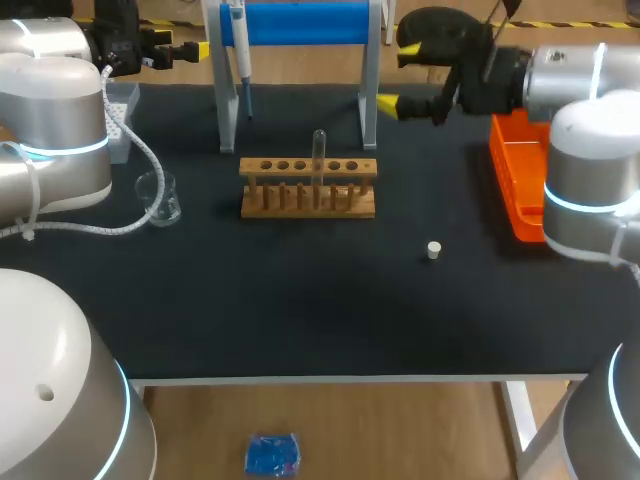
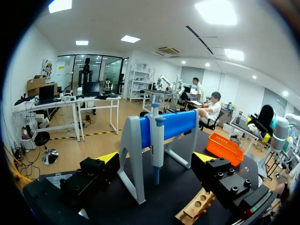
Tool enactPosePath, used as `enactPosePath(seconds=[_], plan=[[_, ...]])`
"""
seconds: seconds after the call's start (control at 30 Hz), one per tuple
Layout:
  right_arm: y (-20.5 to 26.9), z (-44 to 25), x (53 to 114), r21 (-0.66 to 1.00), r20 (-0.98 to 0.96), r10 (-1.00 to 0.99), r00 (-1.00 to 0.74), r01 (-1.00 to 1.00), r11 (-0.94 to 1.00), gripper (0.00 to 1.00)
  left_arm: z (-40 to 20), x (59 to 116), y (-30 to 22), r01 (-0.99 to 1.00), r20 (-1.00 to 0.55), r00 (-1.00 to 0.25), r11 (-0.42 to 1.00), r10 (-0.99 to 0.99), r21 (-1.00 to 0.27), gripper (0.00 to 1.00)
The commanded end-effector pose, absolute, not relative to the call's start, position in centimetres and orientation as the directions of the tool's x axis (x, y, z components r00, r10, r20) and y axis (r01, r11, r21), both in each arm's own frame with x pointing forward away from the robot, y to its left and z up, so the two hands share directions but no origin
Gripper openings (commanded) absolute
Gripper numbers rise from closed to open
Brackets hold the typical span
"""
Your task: Invert the test tube, pick up the pipette, mount the tip to pipette, aspirate from beaker and dispense into the tube, eject the tip, return the pipette, and cap with the stopper.
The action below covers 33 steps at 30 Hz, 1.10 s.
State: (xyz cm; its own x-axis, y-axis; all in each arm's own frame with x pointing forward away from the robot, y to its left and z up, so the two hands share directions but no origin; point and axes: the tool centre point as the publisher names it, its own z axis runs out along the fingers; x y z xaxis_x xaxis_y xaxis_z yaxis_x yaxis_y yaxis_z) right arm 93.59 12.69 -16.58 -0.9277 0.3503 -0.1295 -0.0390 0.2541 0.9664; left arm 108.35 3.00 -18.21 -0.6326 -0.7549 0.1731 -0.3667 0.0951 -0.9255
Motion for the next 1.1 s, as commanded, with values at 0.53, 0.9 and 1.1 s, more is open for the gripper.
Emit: enactPosePath(seconds=[0.53,0.9,1.1], plan=[[11.6,-20.3,92.0,0.974,-0.192,0.223,-0.956,-0.158,0.163,1.0,-18.2,108.3,3.0,-0.367,0.173,-0.633,0.095,-0.755,-0.925,1.0],[11.6,-20.3,92.0,0.974,-0.192,0.223,-0.956,-0.158,0.163,1.0,-20.1,102.1,1.3,-0.178,0.027,-0.752,0.163,-0.659,-0.97,1.0],[11.6,-20.3,92.0,0.974,-0.192,0.223,-0.956,-0.158,0.163,1.0,-21.0,98.1,-0.1,-0.102,-0.014,-0.802,0.161,-0.597,-0.982,1.0]])
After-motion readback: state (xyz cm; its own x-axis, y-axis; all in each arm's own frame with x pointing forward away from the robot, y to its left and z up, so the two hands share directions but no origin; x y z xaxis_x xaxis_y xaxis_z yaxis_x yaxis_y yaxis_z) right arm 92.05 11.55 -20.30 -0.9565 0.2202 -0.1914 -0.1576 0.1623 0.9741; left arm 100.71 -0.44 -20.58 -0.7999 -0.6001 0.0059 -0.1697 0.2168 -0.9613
